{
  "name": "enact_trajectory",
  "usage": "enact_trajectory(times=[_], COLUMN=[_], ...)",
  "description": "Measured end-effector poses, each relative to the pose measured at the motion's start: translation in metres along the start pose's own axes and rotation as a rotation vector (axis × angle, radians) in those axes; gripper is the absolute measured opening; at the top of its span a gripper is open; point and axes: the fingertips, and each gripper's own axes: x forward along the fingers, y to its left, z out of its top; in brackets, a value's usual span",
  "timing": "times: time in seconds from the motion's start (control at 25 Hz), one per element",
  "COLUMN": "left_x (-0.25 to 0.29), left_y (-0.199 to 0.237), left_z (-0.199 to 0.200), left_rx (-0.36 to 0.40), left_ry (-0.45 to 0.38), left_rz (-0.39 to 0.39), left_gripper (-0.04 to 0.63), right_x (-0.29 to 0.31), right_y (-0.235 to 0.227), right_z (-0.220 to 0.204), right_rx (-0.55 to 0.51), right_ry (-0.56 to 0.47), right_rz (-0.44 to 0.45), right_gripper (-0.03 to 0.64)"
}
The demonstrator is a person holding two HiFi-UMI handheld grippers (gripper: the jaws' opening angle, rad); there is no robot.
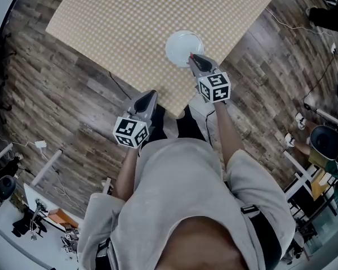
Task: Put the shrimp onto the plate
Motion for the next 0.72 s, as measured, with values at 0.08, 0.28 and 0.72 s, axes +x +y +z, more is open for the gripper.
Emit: enact_trajectory(times=[0.08,0.28,0.72], left_x=[-0.001,-0.004,-0.006], left_y=[0.001,0.007,0.017], left_z=[-0.001,-0.002,-0.004], left_rx=[0.000,-0.016,-0.044], left_ry=[0.002,-0.001,-0.010], left_rz=[0.004,0.018,0.019], left_gripper=[0.009,0.009,0.009], right_x=[0.009,0.031,0.051], right_y=[-0.006,-0.020,0.009], right_z=[0.007,0.025,0.010], right_rx=[-0.002,-0.034,-0.826], right_ry=[0.001,0.018,0.295], right_rz=[-0.003,0.004,0.140], right_gripper=[0.054,0.054,0.054])
